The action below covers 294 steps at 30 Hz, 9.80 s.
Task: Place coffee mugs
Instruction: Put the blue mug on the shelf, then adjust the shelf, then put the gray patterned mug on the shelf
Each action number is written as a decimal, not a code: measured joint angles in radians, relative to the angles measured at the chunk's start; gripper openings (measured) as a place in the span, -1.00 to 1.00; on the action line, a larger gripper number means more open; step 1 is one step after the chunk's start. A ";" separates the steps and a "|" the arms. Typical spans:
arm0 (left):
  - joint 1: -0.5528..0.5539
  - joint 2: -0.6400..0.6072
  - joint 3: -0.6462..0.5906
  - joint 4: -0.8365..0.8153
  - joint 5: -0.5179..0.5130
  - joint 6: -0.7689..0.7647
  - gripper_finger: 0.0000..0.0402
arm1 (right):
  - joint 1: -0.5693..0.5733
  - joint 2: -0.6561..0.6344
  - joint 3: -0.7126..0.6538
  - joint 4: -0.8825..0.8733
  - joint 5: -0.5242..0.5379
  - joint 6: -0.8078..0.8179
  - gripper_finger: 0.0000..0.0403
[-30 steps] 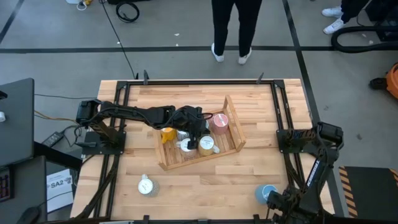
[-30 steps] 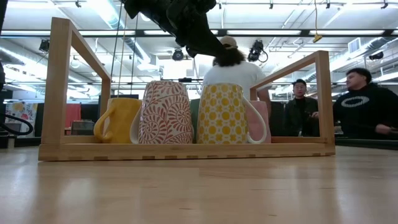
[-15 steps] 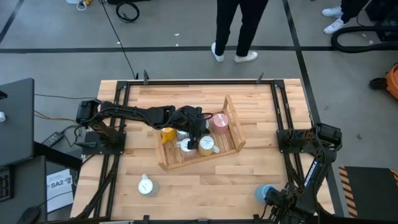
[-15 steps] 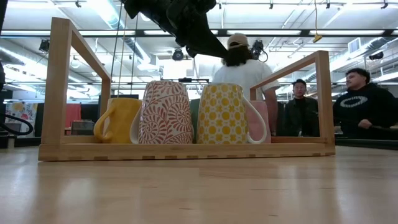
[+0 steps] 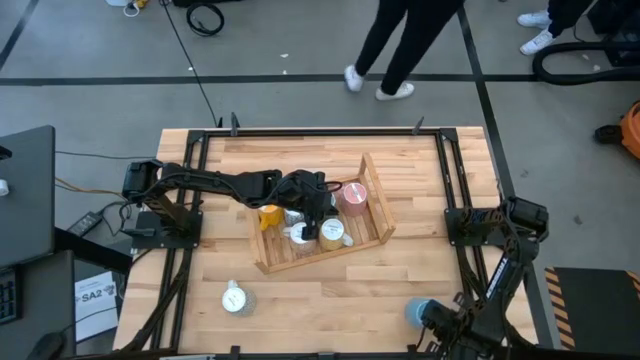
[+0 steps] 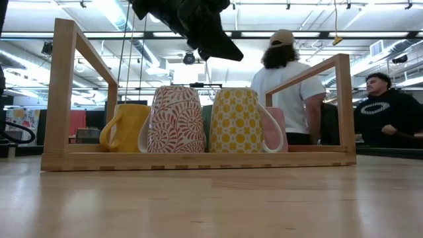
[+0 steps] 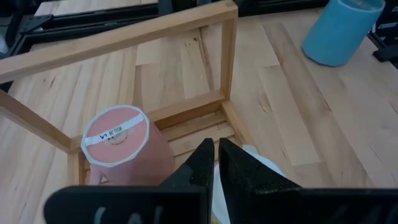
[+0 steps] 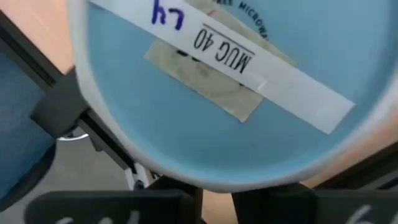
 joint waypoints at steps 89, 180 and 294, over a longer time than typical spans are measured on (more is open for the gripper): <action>-0.166 0.002 0.000 -0.097 -0.015 -0.043 -0.93 | -0.731 -0.001 0.237 -0.317 0.444 -0.497 -0.70; -0.166 0.000 0.000 -0.097 -0.015 -0.043 -0.93 | -0.775 0.000 0.087 -0.158 0.466 -0.423 -0.22; -0.704 -0.165 0.000 -1.060 0.072 -1.497 -0.94 | -0.686 -0.135 0.089 -0.101 0.621 -0.977 -0.23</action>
